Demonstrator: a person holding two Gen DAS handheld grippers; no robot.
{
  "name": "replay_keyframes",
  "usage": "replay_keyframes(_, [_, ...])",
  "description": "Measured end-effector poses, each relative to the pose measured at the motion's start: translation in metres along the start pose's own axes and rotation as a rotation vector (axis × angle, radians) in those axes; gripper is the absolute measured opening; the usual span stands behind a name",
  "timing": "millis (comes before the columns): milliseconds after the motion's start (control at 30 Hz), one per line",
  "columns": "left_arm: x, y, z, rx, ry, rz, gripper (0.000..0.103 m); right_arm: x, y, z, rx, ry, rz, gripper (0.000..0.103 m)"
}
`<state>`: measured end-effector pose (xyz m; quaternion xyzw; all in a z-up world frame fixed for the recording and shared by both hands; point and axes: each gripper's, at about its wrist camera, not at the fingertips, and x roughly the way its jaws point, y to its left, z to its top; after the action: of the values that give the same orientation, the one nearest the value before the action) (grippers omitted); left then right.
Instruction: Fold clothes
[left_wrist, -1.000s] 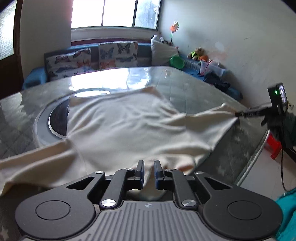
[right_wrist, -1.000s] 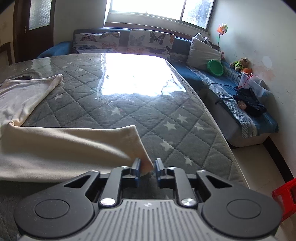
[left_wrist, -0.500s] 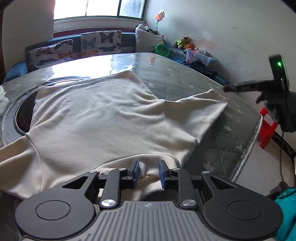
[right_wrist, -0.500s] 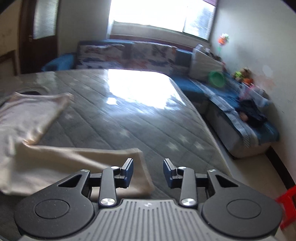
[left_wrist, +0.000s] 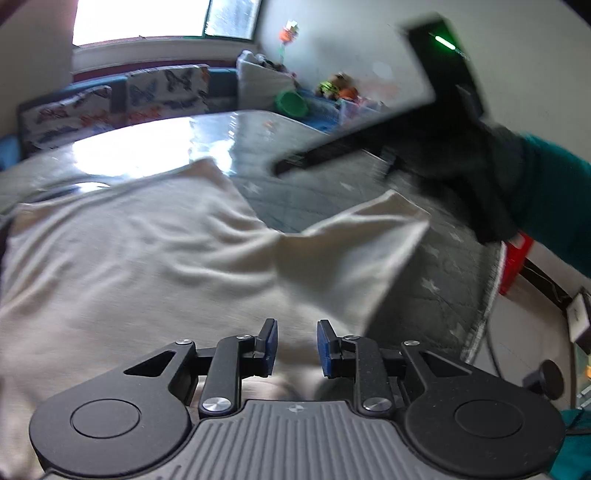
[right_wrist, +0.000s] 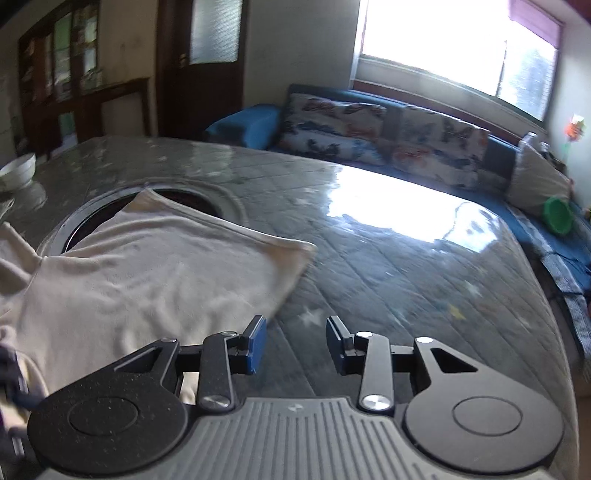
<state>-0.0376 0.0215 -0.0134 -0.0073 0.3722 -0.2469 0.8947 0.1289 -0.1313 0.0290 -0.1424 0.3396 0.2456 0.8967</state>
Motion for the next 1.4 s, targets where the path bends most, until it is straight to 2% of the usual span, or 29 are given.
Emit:
replay_keyframes(200, [0.005,-0.001,-0.003,-0.013,0.006,-0.045,0.026,0.045,0.011,0.022,-0.048,0.030,0.051,0.035])
replay_keyframes(367, [0.004,0.004,-0.003,-0.040,0.007,-0.072,0.026,0.089,0.014,0.034,-0.068,0.070,0.048,0.035])
replay_keyframes(667, [-0.002,0.010,-0.004,-0.064,0.008,-0.106,0.033,0.114,0.001,0.052,-0.027,0.069,0.039,0.035])
replay_keyframes(833, [-0.023,0.035,0.004,-0.113,-0.030,-0.042,0.033,0.101,0.006,0.052,-0.049,0.048,0.059,0.036])
replay_keyframes(1033, [-0.044,0.089,0.017,-0.204,-0.084,0.146,0.034,0.080,0.019,0.047,-0.083,0.029,0.104,0.039])
replay_keyframes(1133, [-0.047,0.122,0.018,-0.277,-0.087,0.264,0.034,0.072,0.028,0.042,-0.099,0.027,0.124,0.039])
replay_keyframes(1200, [-0.048,0.139,0.015,-0.318,-0.078,0.314,0.034,0.067,0.034,0.039,-0.110,0.025,0.146,0.040])
replay_keyframes(1400, [-0.062,0.168,-0.002,-0.429,-0.035,0.352,0.034,0.061,0.052,0.032,-0.168,0.037,0.184,0.041])
